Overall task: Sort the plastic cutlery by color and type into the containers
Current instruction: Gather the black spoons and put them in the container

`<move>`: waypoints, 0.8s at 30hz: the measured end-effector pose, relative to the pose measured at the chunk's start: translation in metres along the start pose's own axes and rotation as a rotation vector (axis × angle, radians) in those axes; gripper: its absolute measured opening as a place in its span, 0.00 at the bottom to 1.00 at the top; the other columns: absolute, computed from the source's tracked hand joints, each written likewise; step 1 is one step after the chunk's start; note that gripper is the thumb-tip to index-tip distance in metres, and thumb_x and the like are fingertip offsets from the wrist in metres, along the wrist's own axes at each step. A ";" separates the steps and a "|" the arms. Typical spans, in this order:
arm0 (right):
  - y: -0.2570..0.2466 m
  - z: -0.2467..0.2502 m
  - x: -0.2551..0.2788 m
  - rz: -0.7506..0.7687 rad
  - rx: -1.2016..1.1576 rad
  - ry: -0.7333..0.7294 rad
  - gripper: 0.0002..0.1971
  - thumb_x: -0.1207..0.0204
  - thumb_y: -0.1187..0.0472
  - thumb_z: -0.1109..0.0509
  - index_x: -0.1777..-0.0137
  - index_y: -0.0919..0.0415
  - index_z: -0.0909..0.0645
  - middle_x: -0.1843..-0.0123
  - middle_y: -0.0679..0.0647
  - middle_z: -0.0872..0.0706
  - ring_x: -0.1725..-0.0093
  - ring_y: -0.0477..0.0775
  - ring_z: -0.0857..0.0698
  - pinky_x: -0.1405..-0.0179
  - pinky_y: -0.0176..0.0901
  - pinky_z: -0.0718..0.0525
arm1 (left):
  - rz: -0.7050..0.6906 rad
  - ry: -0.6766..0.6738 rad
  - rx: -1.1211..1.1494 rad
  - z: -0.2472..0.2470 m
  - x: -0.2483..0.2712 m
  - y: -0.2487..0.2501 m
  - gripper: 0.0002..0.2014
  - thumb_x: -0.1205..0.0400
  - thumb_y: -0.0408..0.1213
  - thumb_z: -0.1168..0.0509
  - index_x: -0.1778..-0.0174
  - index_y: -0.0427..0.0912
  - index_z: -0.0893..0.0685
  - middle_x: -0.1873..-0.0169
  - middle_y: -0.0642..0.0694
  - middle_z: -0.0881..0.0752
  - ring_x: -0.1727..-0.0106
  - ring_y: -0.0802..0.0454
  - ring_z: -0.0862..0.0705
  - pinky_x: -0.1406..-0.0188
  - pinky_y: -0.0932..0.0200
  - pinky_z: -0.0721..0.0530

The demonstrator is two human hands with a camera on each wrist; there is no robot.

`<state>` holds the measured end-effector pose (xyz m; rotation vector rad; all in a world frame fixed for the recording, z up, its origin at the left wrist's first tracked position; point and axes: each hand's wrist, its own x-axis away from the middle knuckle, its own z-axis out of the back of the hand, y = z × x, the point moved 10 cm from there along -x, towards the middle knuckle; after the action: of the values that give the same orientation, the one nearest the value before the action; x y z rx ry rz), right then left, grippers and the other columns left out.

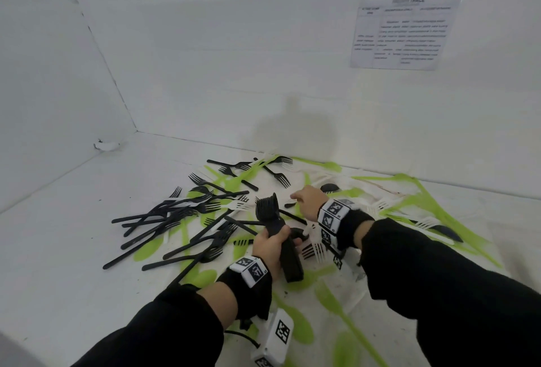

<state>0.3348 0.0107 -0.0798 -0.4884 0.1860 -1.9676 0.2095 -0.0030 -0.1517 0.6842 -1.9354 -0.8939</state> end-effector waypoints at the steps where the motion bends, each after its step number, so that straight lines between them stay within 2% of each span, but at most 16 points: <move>1: -0.002 -0.006 -0.010 0.002 0.071 -0.055 0.25 0.19 0.70 0.45 0.22 0.59 0.34 0.23 0.61 0.32 0.24 0.60 0.32 0.25 0.44 0.34 | 0.004 0.005 0.008 0.002 0.000 0.000 0.03 0.17 0.27 0.38 0.53 0.36 0.26 0.64 0.38 0.18 0.77 0.48 0.15 0.77 0.56 0.15; 3: -0.002 -0.016 -0.024 0.016 0.208 -0.142 0.26 0.20 0.69 0.43 0.21 0.60 0.37 0.23 0.62 0.32 0.24 0.61 0.31 0.26 0.46 0.32 | 0.012 0.018 0.008 0.006 0.000 -0.002 0.04 0.17 0.26 0.38 0.50 0.35 0.26 0.64 0.37 0.18 0.76 0.47 0.16 0.78 0.56 0.16; 5: 0.000 -0.019 -0.036 0.039 0.292 -0.149 0.26 0.21 0.68 0.39 0.22 0.59 0.35 0.25 0.61 0.30 0.26 0.61 0.28 0.28 0.47 0.30 | 0.021 0.020 0.000 0.009 0.000 -0.003 0.04 0.18 0.26 0.38 0.50 0.32 0.26 0.66 0.37 0.19 0.77 0.48 0.18 0.78 0.57 0.17; 7: 0.003 -0.023 -0.041 0.051 0.318 -0.156 0.24 0.21 0.67 0.38 0.24 0.58 0.32 0.26 0.60 0.29 0.27 0.59 0.28 0.29 0.45 0.31 | 0.036 0.020 -0.004 0.011 0.002 -0.004 0.02 0.17 0.25 0.39 0.55 0.32 0.26 0.70 0.37 0.22 0.79 0.49 0.20 0.79 0.58 0.18; 10: 0.004 -0.030 -0.038 0.095 0.377 -0.205 0.21 0.18 0.66 0.43 0.25 0.56 0.31 0.27 0.61 0.27 0.28 0.60 0.27 0.29 0.46 0.31 | 0.032 0.033 -0.007 0.013 0.001 -0.006 0.05 0.18 0.24 0.39 0.59 0.34 0.26 0.71 0.37 0.23 0.79 0.48 0.21 0.79 0.57 0.19; 14: -0.002 -0.018 -0.028 0.187 0.463 -0.107 0.14 0.18 0.57 0.44 0.35 0.52 0.25 0.37 0.57 0.20 0.37 0.61 0.20 0.41 0.51 0.24 | 0.022 0.040 -0.017 0.014 0.000 -0.008 0.04 0.18 0.24 0.39 0.58 0.31 0.26 0.73 0.37 0.24 0.82 0.49 0.21 0.80 0.58 0.20; 16: 0.000 -0.012 -0.024 0.187 0.549 -0.058 0.14 0.19 0.57 0.46 0.40 0.49 0.22 0.40 0.55 0.18 0.39 0.60 0.20 0.40 0.53 0.27 | 0.021 0.038 -0.015 0.014 0.000 -0.009 0.02 0.18 0.24 0.38 0.55 0.31 0.26 0.73 0.37 0.23 0.81 0.48 0.20 0.79 0.58 0.19; 18: 0.007 -0.008 -0.023 0.137 0.597 -0.024 0.16 0.20 0.55 0.48 0.43 0.49 0.19 0.43 0.54 0.16 0.39 0.59 0.20 0.35 0.57 0.33 | 0.020 0.038 -0.012 0.014 0.000 -0.009 0.03 0.18 0.24 0.38 0.57 0.32 0.26 0.72 0.37 0.22 0.80 0.48 0.20 0.79 0.58 0.19; 19: 0.016 -0.008 -0.023 0.075 0.587 -0.026 0.18 0.20 0.50 0.49 0.44 0.51 0.18 0.43 0.54 0.16 0.39 0.59 0.21 0.33 0.59 0.36 | 0.017 0.039 -0.007 0.014 0.001 -0.008 0.04 0.19 0.24 0.38 0.58 0.33 0.26 0.72 0.37 0.22 0.81 0.48 0.20 0.79 0.57 0.19; 21: 0.033 -0.009 -0.022 -0.067 0.579 -0.043 0.24 0.22 0.40 0.49 0.41 0.51 0.18 0.37 0.56 0.21 0.34 0.61 0.25 0.32 0.61 0.38 | 0.016 0.040 0.001 0.013 0.001 -0.008 0.05 0.19 0.24 0.38 0.59 0.34 0.27 0.70 0.38 0.22 0.81 0.48 0.20 0.79 0.57 0.19; 22: 0.038 -0.009 -0.020 -0.123 0.595 -0.035 0.25 0.22 0.39 0.47 0.38 0.51 0.19 0.32 0.58 0.26 0.30 0.62 0.30 0.32 0.61 0.38 | 0.017 0.039 0.004 0.013 0.002 -0.008 0.05 0.19 0.23 0.38 0.58 0.34 0.27 0.69 0.38 0.21 0.81 0.49 0.20 0.80 0.58 0.19; 24: 0.034 -0.002 -0.018 -0.152 0.624 0.049 0.18 0.23 0.49 0.41 0.36 0.54 0.22 0.28 0.60 0.34 0.29 0.63 0.36 0.31 0.60 0.38 | 0.018 0.035 0.006 0.012 0.003 -0.008 0.04 0.19 0.23 0.38 0.56 0.34 0.27 0.68 0.38 0.21 0.81 0.48 0.20 0.80 0.58 0.18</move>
<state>0.3692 0.0117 -0.0977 -0.0449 -0.4387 -2.0536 0.1986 -0.0058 -0.1608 0.6811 -1.9107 -0.8603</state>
